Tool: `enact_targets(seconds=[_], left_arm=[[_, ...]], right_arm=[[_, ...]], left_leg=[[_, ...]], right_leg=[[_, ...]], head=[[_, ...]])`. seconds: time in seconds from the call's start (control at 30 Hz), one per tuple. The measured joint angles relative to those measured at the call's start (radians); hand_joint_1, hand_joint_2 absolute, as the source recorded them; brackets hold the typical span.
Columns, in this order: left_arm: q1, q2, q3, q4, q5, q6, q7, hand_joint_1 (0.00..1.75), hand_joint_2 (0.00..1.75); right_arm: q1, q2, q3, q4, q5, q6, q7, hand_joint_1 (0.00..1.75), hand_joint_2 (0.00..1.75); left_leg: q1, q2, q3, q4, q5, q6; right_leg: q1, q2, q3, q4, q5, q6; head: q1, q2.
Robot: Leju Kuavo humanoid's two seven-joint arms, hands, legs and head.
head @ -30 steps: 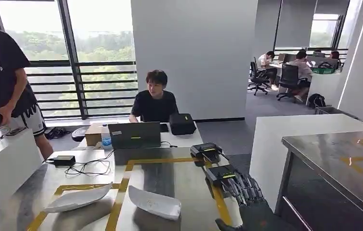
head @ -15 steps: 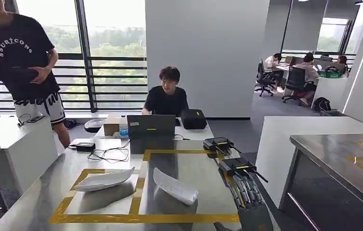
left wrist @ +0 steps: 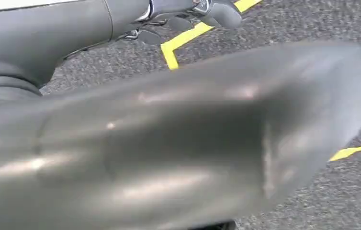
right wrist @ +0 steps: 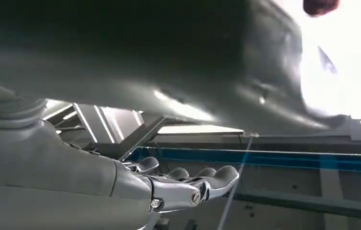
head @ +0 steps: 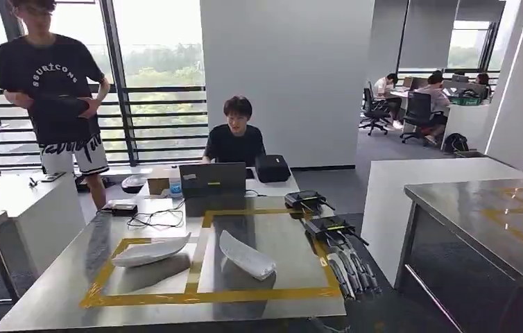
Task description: Take the parts from the cabinet and place them on the table.
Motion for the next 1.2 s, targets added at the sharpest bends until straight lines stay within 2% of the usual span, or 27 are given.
enact_targets(seconds=[0.03,0.07,0.1,0.17,0.2,0.23,0.27,0.37,0.4,0.43,0.5,0.53,0.57,0.6,0.67,0.7,0.73,0.77,0.87,0.9,0.93,1.0,1.03,1.07,1.13,1.17,1.2], left_arm=[[0.001,0.001,0.000,0.000,0.000,0.000,0.001,0.00,0.00],[0.002,0.002,0.000,0.000,0.000,0.000,0.002,0.00,0.00],[0.003,0.002,0.000,0.000,0.000,0.000,0.002,0.00,0.00],[0.002,0.003,0.000,0.000,0.000,0.000,0.002,0.00,0.00],[0.000,0.003,0.000,0.000,-0.001,0.000,0.002,0.00,0.00],[-0.002,0.001,0.000,0.000,-0.001,0.000,0.002,0.00,0.00],[0.000,0.001,0.000,0.000,-0.001,0.000,0.002,0.00,0.00],[0.003,0.002,0.000,0.000,-0.001,0.000,0.003,0.00,0.00],[0.001,0.002,0.000,0.000,-0.001,0.000,0.003,0.00,0.00],[0.000,0.003,0.000,-0.001,-0.001,0.000,0.003,0.00,0.00],[0.001,0.004,0.000,-0.001,-0.001,-0.001,0.004,0.00,0.00],[0.002,0.004,0.000,-0.001,-0.001,-0.001,0.005,0.00,0.00],[0.002,0.004,0.000,-0.001,-0.001,-0.002,0.006,0.00,0.00],[0.003,0.005,0.000,-0.001,-0.001,-0.002,0.005,0.00,0.00],[0.003,0.005,0.000,-0.001,-0.001,-0.002,0.005,0.00,0.00],[0.003,0.005,0.000,-0.001,-0.001,-0.002,0.005,0.00,0.00],[0.003,0.003,0.000,0.000,-0.001,-0.002,0.006,0.00,0.00],[0.002,0.003,0.000,0.000,-0.001,-0.002,0.006,0.00,0.00],[0.000,0.002,0.000,0.000,-0.001,-0.002,0.009,0.00,0.00],[0.000,0.005,0.000,0.000,0.000,-0.002,0.010,0.00,0.00],[0.001,0.005,0.000,0.000,0.000,-0.002,0.011,0.00,0.00],[-0.001,0.006,0.000,0.000,0.000,-0.002,0.014,0.00,0.00],[-0.001,0.007,0.000,0.000,0.000,-0.002,0.015,0.00,0.00],[-0.001,0.007,0.000,0.000,0.000,-0.002,0.018,0.00,0.00],[0.001,0.008,0.000,0.000,0.000,-0.002,0.018,0.00,0.00],[0.000,0.008,0.000,0.000,-0.002,-0.002,0.017,0.00,0.00],[-0.001,0.008,0.000,0.000,-0.003,-0.002,0.017,0.00,0.00]], right_arm=[[0.002,0.000,0.000,0.000,-0.001,0.000,0.000,0.00,0.00],[0.005,0.000,0.000,0.000,-0.003,0.000,0.000,0.00,0.00],[0.006,0.000,0.000,0.000,-0.003,0.000,0.000,0.00,0.00],[0.005,0.000,0.000,0.000,-0.003,0.000,0.000,0.00,0.00],[0.004,0.000,0.000,0.000,-0.003,0.000,0.000,0.00,0.00],[0.004,-0.001,-0.001,-0.001,-0.005,-0.001,0.001,0.00,0.00],[0.003,-0.001,-0.001,-0.001,-0.006,0.000,0.000,0.00,0.00],[0.009,-0.001,-0.001,0.001,-0.006,0.000,0.000,0.00,0.00],[0.010,-0.002,-0.001,0.004,-0.006,0.000,0.000,0.00,0.00],[0.011,-0.002,-0.001,0.005,-0.006,0.001,0.000,0.00,0.00],[0.009,-0.002,-0.001,0.006,-0.006,0.001,-0.002,0.00,0.00],[0.010,-0.002,-0.001,0.007,-0.006,0.001,-0.001,0.00,0.00],[0.011,-0.002,-0.001,0.010,-0.006,0.001,-0.001,0.00,0.00],[0.012,-0.002,-0.001,0.011,-0.006,0.001,-0.001,0.00,0.00],[0.011,-0.001,-0.001,0.011,-0.006,0.001,-0.001,0.00,0.00],[0.008,-0.001,-0.001,0.011,-0.006,0.000,0.000,0.00,0.00],[0.002,0.000,-0.001,0.011,-0.006,0.000,0.000,0.00,0.00],[0.000,0.001,-0.001,0.011,-0.006,-0.001,0.000,0.00,0.00],[-0.014,0.004,-0.002,0.018,-0.006,0.000,-0.001,0.00,0.00],[-0.018,0.007,-0.002,0.022,-0.008,0.000,0.000,0.00,0.00],[-0.023,0.011,-0.002,0.026,-0.008,0.000,0.000,0.00,0.00],[-0.026,0.016,-0.002,0.029,-0.008,0.000,0.001,0.00,0.00],[-0.024,0.016,-0.002,0.031,-0.008,0.000,0.003,0.00,0.00],[-0.021,0.017,-0.002,0.034,-0.008,0.000,0.006,0.00,0.00],[-0.013,0.017,-0.002,0.034,-0.007,0.001,0.013,0.00,0.00],[-0.011,0.017,-0.002,0.034,-0.006,0.001,0.015,0.00,0.00],[-0.010,0.017,-0.002,0.034,-0.008,0.001,0.015,0.00,0.00]], left_leg=[[0.003,0.000,-0.012,0.067,-0.024,-0.006],[0.005,0.000,-0.008,0.101,-0.011,-0.010],[0.009,0.000,0.014,0.093,0.026,-0.015],[0.018,0.001,0.107,-0.015,0.090,-0.024],[0.024,0.000,0.180,-0.112,0.061,-0.032],[0.015,-0.003,0.227,-0.181,0.017,-0.035],[0.011,-0.010,0.207,-0.177,0.025,-0.001],[0.007,-0.007,0.186,-0.185,0.046,0.031],[0.009,-0.002,0.180,-0.185,0.060,0.040],[0.009,-0.002,0.164,-0.185,0.073,0.046],[0.006,-0.002,0.127,-0.184,0.103,0.050],[0.004,-0.002,0.107,-0.183,0.118,0.052],[0.002,-0.001,0.092,-0.182,0.129,0.051],[0.002,-0.001,0.075,-0.181,0.141,0.051],[0.001,-0.001,0.049,-0.179,0.163,0.048],[0.001,-0.001,0.042,-0.180,0.172,0.045],[0.001,-0.001,0.037,-0.180,0.181,0.040],[0.003,0.000,0.037,-0.185,0.191,0.033],[0.005,-0.001,0.040,-0.206,0.223,0.012],[0.007,-0.001,0.033,-0.203,0.223,0.008],[0.004,-0.004,0.017,-0.181,0.172,0.004],[0.006,-0.003,-0.013,-0.047,0.043,-0.005],[0.007,-0.003,-0.026,0.024,0.008,-0.009],[0.007,-0.003,-0.030,0.077,0.001,-0.012],[0.008,-0.003,0.014,0.068,0.056,-0.015],[0.009,-0.003,0.065,0.008,0.087,-0.016],[0.012,-0.003,0.132,-0.077,0.094,-0.017]], right_leg=[[-0.001,-0.001,-0.017,0.001,0.012,0.003],[-0.003,-0.002,-0.034,0.003,0.025,0.006],[-0.006,-0.003,-0.053,0.007,0.037,0.011],[-0.014,-0.004,-0.088,0.018,0.058,0.023],[-0.014,-0.003,-0.102,0.029,0.067,0.032],[-0.013,-0.002,-0.115,0.034,0.073,0.039],[-0.012,-0.002,-0.113,0.034,0.083,0.045],[-0.020,0.000,-0.120,0.020,0.120,0.061],[-0.022,0.002,-0.132,0.032,0.090,0.065],[-0.022,0.002,-0.147,0.072,0.024,0.068],[-0.020,0.004,-0.185,0.229,-0.108,0.072],[-0.020,0.005,-0.199,0.311,-0.142,0.071],[-0.019,0.005,-0.196,0.353,-0.143,0.068],[-0.016,0.005,-0.174,0.356,-0.120,0.063],[-0.009,0.006,-0.069,0.247,-0.060,0.053],[-0.004,0.007,0.005,0.157,-0.056,0.045],[0.000,0.006,0.061,0.062,-0.110,0.033],[0.005,0.006,0.076,0.039,-0.111,0.036],[0.010,0.008,0.058,0.027,-0.085,0.018],[-0.004,0.004,0.054,0.012,-0.064,0.013],[-0.003,0.004,0.047,0.006,-0.049,0.006],[-0.005,0.005,0.015,0.007,-0.019,0.003],[-0.004,0.004,0.000,0.009,-0.008,0.003],[-0.004,0.002,-0.017,0.011,0.003,0.003],[-0.005,0.000,-0.051,0.017,0.026,0.009],[-0.007,-0.001,-0.069,0.021,0.036,0.012],[-0.008,0.000,-0.084,0.028,0.046,0.018]], head=[[0.000,0.000],[0.000,0.000],[0.000,0.000],[0.000,0.000],[0.000,0.000],[-0.003,0.000],[0.004,0.000],[0.004,0.000],[0.005,0.000],[0.005,0.000],[0.006,0.000],[0.007,0.000],[0.007,0.000],[0.007,0.000],[0.008,0.000],[0.009,0.000],[0.009,0.000],[0.007,0.000],[0.010,0.000],[0.009,0.000],[0.008,0.000],[0.006,0.000],[0.006,0.000],[0.006,0.000],[0.005,0.000],[0.005,0.000],[0.005,0.000]])
